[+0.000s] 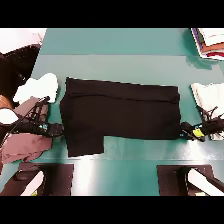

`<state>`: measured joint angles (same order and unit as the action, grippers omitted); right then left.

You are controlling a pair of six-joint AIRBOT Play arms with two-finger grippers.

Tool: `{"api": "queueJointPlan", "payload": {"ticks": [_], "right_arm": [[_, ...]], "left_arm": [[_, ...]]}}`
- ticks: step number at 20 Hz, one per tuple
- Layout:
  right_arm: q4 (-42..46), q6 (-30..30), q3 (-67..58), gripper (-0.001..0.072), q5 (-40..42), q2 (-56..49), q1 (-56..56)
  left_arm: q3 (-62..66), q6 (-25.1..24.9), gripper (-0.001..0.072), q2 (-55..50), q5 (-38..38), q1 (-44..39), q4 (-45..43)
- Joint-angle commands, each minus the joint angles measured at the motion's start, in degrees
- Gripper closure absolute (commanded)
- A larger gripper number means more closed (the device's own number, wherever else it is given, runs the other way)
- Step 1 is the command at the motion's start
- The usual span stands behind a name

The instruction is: Fold the shirts.

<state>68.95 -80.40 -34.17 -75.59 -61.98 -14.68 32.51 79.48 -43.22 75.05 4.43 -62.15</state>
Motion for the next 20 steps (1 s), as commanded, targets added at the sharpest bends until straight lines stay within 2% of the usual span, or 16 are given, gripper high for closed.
{"api": "queueJointPlan", "payload": {"ticks": [1, 4, 6, 9, 12, 16, 18, 20], "right_arm": [[7.52, -0.55, -2.36, 0.0695, -8.46, 6.86, 3.13], [15.37, -0.59, -5.18, 0.0695, -16.68, 15.72, 3.13], [16.52, -0.61, -8.55, 0.0695, -17.97, 19.50, 3.19], [16.11, -2.14, -15.32, 0.0695, -15.58, 18.25, 4.81], [16.13, -2.14, -22.12, 0.0695, -12.22, 9.75, 9.75], [15.69, -3.32, -31.39, 0.0695, -5.33, -4.79, 13.20], [11.65, -3.23, -35.56, 0.0694, -4.24, -11.52, 13.29], [8.44, -3.10, -38.99, 0.0694, -2.23, -17.31, 13.29]], "left_arm": [[0.59, 4.46, 0.0687, 6.12, 5.90, 0.02, -5.25], [1.62, 8.63, 0.0687, 12.26, 15.28, 0.02, -3.65], [4.76, 9.29, 0.0686, 13.16, 16.87, 0.02, -1.97], [11.23, 8.48, 0.0687, 10.80, 9.14, 0.02, -1.49], [14.34, 5.81, 0.0686, 2.78, 0.31, 0.00, -1.25], [18.08, 0.72, 0.0684, -13.86, -11.45, 0.00, -0.02], [21.57, -2.03, 0.0683, -22.77, -14.99, 0.02, 1.55], [25.83, -2.21, 0.0682, -30.71, -18.05, 0.02, 1.84]]}}
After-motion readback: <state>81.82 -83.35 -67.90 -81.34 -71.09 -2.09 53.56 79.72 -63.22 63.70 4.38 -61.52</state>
